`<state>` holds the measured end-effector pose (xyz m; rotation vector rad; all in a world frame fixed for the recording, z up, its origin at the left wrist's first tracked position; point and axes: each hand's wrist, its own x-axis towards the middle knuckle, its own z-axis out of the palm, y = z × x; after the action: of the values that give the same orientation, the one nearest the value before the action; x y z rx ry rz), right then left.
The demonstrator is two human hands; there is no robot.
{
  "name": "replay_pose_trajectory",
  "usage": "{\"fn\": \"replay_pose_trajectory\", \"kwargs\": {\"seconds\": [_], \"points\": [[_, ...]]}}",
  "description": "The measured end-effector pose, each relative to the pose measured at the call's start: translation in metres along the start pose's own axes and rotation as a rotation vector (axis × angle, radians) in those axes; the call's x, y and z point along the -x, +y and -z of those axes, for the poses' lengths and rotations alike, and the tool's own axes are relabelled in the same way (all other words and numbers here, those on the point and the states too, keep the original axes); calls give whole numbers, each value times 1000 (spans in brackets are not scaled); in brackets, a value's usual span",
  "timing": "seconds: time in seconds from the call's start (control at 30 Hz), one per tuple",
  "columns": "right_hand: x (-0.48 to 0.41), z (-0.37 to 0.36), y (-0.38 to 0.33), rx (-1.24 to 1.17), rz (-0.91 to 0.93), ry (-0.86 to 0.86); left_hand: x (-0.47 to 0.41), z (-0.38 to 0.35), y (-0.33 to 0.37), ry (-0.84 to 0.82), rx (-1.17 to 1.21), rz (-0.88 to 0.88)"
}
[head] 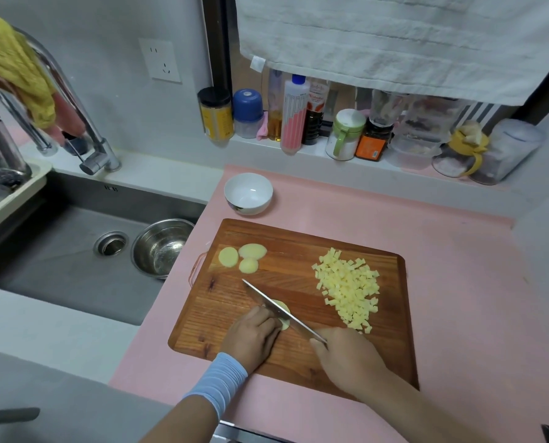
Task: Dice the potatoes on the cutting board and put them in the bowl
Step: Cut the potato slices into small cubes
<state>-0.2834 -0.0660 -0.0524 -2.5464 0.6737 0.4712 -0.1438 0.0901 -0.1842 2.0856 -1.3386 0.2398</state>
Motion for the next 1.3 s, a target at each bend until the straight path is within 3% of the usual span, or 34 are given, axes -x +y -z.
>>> {"fn": "replay_pose_trajectory", "kwargs": {"seconds": [0.53,1.13,1.3], "points": [[-39,-2,-26,-69,-86,-94,-2,3,-1,-5,43,5],[-9,-1,-29,16,16,10,5,1,0,6,28,60],[3,1,-17,-31,-41,-29,5,1,1,24,66,60]]}}
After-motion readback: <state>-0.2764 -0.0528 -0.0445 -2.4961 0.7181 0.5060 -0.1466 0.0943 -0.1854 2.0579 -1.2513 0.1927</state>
